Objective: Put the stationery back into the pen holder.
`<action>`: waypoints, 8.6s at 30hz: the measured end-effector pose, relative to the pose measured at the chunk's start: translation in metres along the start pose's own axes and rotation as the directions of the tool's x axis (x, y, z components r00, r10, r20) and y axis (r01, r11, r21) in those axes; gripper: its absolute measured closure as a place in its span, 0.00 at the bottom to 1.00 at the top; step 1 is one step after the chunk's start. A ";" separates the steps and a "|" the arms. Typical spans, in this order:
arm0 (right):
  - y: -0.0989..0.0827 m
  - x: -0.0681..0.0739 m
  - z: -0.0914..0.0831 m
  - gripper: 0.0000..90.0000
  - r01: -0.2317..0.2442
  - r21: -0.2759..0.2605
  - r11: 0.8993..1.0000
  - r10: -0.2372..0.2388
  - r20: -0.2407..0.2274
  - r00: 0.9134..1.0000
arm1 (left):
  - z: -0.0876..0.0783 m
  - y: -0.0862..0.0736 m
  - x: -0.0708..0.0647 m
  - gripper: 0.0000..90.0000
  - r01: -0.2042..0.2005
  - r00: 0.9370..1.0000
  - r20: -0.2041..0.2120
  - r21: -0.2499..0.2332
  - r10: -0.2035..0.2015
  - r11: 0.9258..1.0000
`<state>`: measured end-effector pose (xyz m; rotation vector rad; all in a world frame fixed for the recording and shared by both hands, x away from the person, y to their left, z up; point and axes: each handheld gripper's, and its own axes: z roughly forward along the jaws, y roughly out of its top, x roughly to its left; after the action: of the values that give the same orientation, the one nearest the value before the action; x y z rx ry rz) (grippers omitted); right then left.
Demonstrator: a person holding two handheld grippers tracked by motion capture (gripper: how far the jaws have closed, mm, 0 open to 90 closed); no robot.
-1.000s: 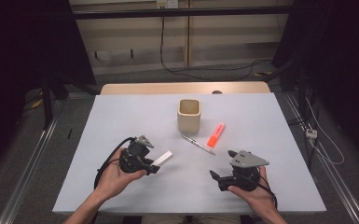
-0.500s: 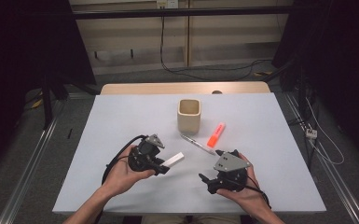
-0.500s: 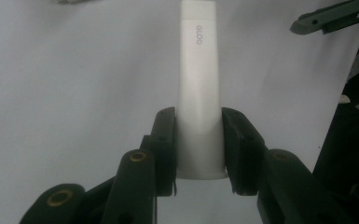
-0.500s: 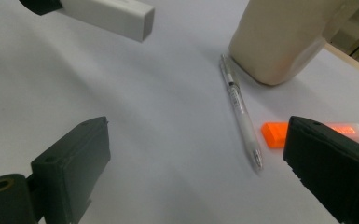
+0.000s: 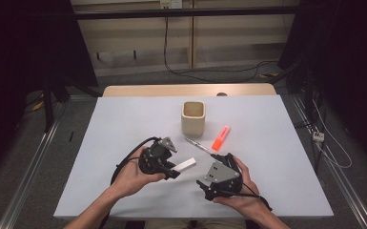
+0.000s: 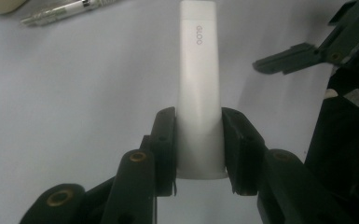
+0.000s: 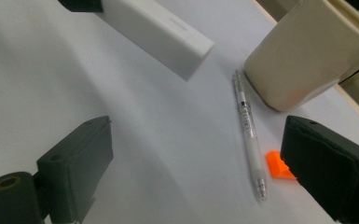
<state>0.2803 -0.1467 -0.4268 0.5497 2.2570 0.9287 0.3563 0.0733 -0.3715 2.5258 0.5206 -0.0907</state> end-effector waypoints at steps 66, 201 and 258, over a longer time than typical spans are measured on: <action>-0.008 0.029 0.008 0.78 0.496 0.039 0.868 -0.495 0.166 0.853 | 0.034 0.041 0.003 0.74 0.006 0.992 0.126 0.070 -0.015 0.998; 0.072 -0.152 0.032 0.80 -0.364 -0.285 0.886 0.379 -0.006 0.926 | -0.021 -0.148 0.015 0.06 0.237 0.900 -0.189 -0.546 -0.393 0.804; 0.049 -0.161 0.101 0.60 -0.493 -0.233 0.839 0.505 -0.009 0.863 | -0.016 -0.146 0.015 0.06 0.228 0.915 -0.174 -0.521 -0.364 0.823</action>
<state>0.4712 -0.1589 -0.3837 1.0747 1.9485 1.3895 0.3133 0.1996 -0.4349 1.9446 0.9226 0.2449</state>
